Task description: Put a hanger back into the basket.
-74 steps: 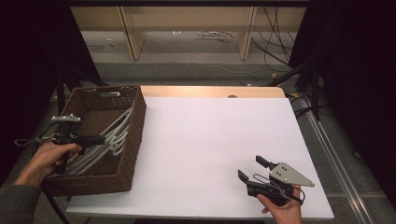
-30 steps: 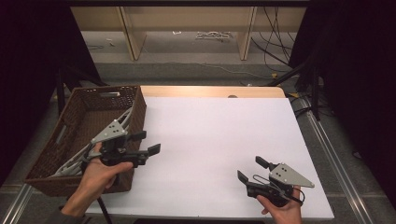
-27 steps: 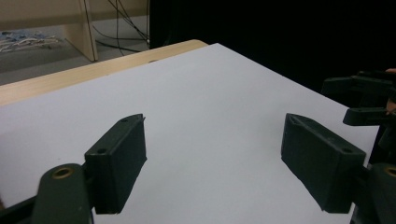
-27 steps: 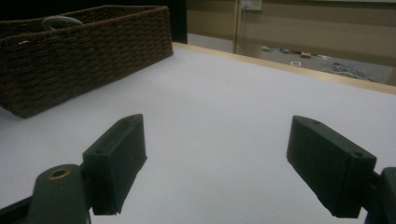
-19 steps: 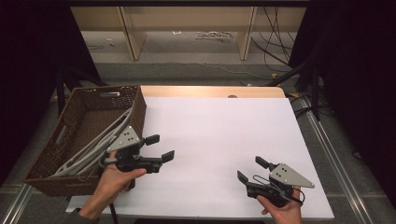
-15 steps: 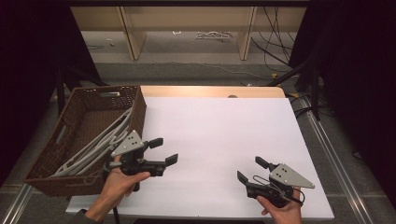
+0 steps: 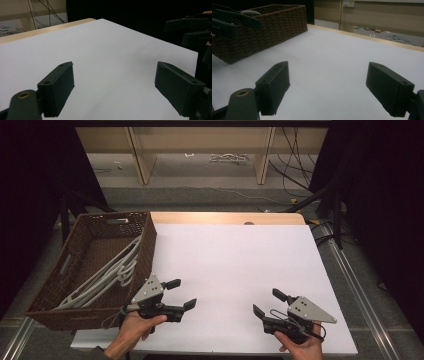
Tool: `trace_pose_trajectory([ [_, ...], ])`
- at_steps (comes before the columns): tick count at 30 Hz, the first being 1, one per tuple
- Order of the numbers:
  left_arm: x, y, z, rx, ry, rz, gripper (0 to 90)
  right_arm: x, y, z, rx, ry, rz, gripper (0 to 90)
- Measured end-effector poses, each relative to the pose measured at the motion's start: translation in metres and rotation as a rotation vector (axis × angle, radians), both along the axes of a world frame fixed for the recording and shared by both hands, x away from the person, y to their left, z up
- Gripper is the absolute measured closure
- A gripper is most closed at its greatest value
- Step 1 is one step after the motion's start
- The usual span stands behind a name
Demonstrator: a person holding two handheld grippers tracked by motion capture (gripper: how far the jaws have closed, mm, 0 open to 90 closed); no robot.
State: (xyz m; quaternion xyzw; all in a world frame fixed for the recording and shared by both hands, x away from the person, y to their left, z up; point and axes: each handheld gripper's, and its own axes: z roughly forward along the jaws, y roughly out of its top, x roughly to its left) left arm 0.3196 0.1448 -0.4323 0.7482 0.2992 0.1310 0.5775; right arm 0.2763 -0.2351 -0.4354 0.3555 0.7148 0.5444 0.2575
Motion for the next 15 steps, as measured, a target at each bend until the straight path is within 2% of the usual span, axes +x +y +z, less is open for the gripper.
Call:
trace_pose_trajectory([
  [1, -0.001, 0.0, -0.001, -0.004, 0.01, 0.011, 15.9, -0.001, 0.0, 0.001, -0.006, 0.009, 0.005, 20.1],
  [7, -0.004, 0.005, -0.011, 0.005, 0.01, 0.022, 15.9, -0.002, 0.001, 0.0, -0.005, 0.009, 0.014, 20.0],
  [8, -0.004, 0.006, -0.013, 0.018, -0.002, 0.015, 15.8, -0.002, 0.001, 0.001, -0.011, 0.014, 0.016, 20.0],
  [9, -0.005, 0.007, -0.014, 0.033, -0.008, 0.019, 15.8, -0.001, 0.002, -0.001, 0.011, -0.007, 0.02, 19.9],
  [11, -0.006, 0.008, -0.015, 0.047, -0.014, 0.021, 15.9, -0.003, 0.002, -0.001, 0.007, 0.002, 0.023, 19.1],
  [12, -0.007, 0.008, -0.016, 0.032, -0.007, 0.02, 15.9, -0.004, 0.002, 0.0, -0.005, 0.03, 0.026, 18.2],
  [13, -0.008, 0.009, -0.015, 0.042, -0.019, 0.019, 15.9, -0.004, 0.003, -0.002, 0.008, 0.036, 0.046, 17.1],
  [15, -0.011, 0.01, -0.015, 0.034, -0.021, 0.024, 15.9, -0.006, 0.002, -0.002, 0.005, 0.043, 0.029, 16.8],
])
